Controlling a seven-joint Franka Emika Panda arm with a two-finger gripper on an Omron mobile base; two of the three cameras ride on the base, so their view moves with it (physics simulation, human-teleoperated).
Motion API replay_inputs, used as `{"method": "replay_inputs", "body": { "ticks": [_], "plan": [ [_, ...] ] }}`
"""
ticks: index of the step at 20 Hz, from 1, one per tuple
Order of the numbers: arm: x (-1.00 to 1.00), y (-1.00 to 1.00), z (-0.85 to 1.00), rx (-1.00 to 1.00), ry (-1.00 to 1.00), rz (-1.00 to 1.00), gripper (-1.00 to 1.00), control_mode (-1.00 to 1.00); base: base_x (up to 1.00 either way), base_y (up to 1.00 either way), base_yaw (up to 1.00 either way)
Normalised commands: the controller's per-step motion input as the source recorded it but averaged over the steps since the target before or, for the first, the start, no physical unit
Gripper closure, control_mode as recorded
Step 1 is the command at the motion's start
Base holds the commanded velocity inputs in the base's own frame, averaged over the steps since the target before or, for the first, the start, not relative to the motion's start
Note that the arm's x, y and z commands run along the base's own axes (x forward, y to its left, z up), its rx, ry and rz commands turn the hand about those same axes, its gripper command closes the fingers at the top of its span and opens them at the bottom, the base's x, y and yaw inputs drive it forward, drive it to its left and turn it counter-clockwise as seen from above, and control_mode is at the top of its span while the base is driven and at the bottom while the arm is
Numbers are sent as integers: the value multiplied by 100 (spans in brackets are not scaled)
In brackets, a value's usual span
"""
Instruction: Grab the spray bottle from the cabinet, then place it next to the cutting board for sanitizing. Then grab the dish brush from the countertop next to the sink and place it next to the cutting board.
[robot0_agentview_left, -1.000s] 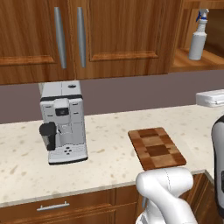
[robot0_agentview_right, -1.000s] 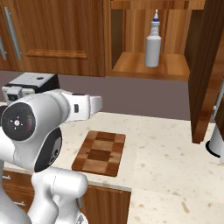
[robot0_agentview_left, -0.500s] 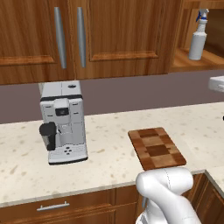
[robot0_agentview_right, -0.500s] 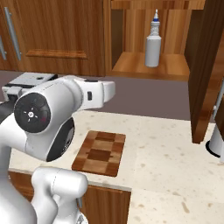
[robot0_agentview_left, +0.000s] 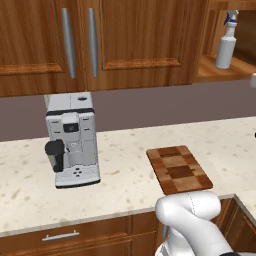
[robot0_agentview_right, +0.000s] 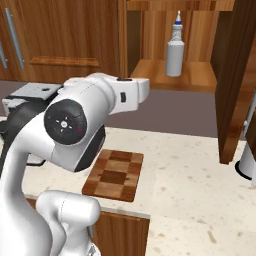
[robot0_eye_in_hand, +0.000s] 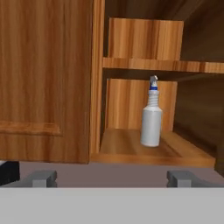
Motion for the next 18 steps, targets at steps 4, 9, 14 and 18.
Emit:
{"method": "replay_inputs", "body": {
  "ticks": [4, 9, 14, 18],
  "plan": [
    [18, -13, 14, 0, -39, 0, -100, -100, 0, 0, 0],
    [31, -9, 13, 0, -21, 0, -100, -100, 0, 0, 0],
    [46, -1, 12, 0, -1, 0, -100, -100, 0, 0, 0],
    [41, -10, 12, 0, 0, 0, -100, -100, 0, 0, 0]
  ]
}}
